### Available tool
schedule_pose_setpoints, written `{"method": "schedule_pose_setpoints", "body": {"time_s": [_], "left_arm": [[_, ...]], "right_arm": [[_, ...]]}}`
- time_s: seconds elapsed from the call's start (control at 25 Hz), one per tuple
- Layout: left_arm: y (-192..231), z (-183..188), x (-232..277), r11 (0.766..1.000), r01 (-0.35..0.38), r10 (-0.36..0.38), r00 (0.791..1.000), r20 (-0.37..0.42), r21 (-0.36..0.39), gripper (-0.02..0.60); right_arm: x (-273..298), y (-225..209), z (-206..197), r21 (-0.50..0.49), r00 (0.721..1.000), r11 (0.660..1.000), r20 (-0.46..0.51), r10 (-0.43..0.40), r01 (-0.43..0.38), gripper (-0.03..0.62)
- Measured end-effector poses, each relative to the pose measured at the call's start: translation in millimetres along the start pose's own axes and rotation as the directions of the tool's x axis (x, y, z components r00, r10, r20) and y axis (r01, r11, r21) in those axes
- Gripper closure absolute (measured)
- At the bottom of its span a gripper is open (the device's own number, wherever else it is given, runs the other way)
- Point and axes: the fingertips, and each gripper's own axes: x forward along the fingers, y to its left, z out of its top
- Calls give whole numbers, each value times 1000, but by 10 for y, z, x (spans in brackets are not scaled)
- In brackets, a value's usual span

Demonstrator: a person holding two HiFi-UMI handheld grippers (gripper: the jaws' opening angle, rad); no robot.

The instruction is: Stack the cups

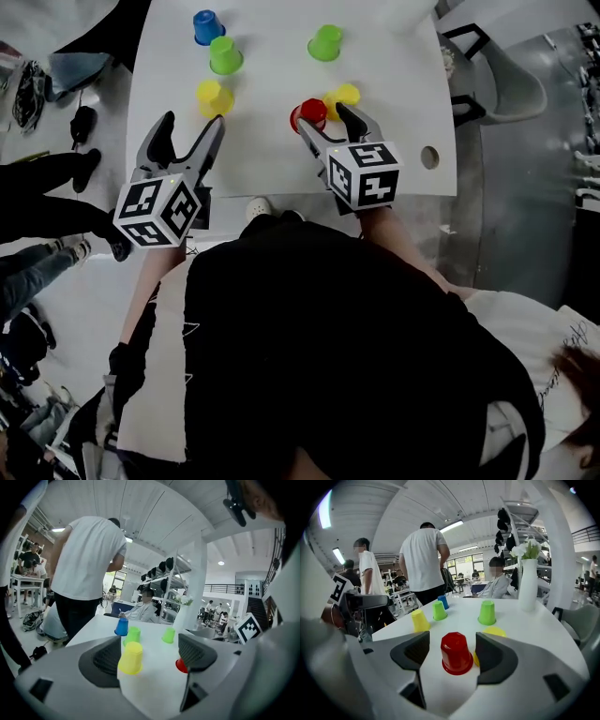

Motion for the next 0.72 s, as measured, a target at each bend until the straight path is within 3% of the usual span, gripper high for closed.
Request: {"method": "schedule_pose_setpoints", "body": {"time_s": [0.32, 0.72], "left_arm": [[-48, 54, -45, 999, -35, 35, 999, 24, -3, 202], [-29, 141, -60, 999, -49, 49, 998, 42, 4, 202]], "right_arm": [[-151, -368, 244, 7, 995, 997, 60, -74, 74, 289], [13, 74, 98, -52, 999, 997, -14, 52, -53, 291]]}}
